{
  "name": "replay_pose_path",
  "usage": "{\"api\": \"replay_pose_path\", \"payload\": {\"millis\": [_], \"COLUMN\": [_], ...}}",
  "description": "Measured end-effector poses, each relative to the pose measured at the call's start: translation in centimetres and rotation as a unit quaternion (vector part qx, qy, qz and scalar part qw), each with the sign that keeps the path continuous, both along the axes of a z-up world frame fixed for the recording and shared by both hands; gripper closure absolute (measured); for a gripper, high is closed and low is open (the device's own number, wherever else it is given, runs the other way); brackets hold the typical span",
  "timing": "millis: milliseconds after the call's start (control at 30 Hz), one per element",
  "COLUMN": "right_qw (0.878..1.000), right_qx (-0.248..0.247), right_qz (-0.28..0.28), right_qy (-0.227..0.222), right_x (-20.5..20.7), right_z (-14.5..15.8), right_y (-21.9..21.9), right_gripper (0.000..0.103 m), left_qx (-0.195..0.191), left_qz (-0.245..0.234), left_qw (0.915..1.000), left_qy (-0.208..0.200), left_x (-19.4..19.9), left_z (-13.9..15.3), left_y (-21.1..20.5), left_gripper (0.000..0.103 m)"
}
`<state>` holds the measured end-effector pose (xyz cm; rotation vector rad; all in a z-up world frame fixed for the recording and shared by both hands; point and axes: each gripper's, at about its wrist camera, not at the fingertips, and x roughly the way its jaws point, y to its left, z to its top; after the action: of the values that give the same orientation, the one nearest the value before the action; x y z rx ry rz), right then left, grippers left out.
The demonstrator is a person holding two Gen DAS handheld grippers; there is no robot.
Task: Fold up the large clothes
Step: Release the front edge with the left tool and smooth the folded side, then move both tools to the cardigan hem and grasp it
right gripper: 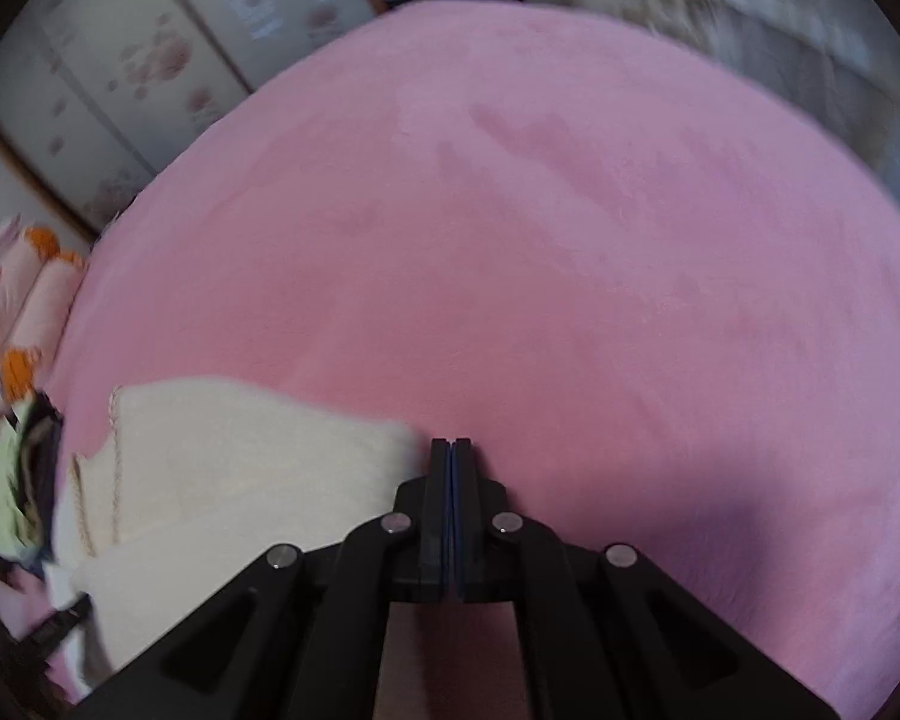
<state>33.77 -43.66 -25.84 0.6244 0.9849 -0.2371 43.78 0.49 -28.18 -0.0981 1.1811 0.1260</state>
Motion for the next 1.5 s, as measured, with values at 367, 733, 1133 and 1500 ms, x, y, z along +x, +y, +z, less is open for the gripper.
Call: {"api": "replay_pose_path", "payload": {"millis": [367,733,1133,1500], "right_qw": [0.997,0.996,0.994,0.994], "right_qx": [0.035,0.043,-0.001,-0.053], "right_qz": [0.029,0.079,0.112,0.096], "right_qy": [-0.068,-0.027,0.008,-0.007], "right_x": [-4.2,-6.7,-11.4,-18.2], "right_z": [2.1,1.4,1.9,4.3], "right_y": [1.4,4.5,6.5,11.4], "right_gripper": [0.103,0.103,0.103,0.103], "left_qx": [-0.002,-0.006,0.007,0.007], "left_qz": [0.006,0.002,-0.050,-0.043], "left_qw": [1.0000,0.9999,0.9982,0.9989], "left_qy": [0.003,0.013,0.031,0.018], "left_x": [-1.3,-3.7,-10.0,-16.0], "left_z": [1.1,1.5,1.6,3.1], "left_y": [-1.7,-1.7,-2.2,0.5], "left_gripper": [0.084,0.084,0.080,0.076]}}
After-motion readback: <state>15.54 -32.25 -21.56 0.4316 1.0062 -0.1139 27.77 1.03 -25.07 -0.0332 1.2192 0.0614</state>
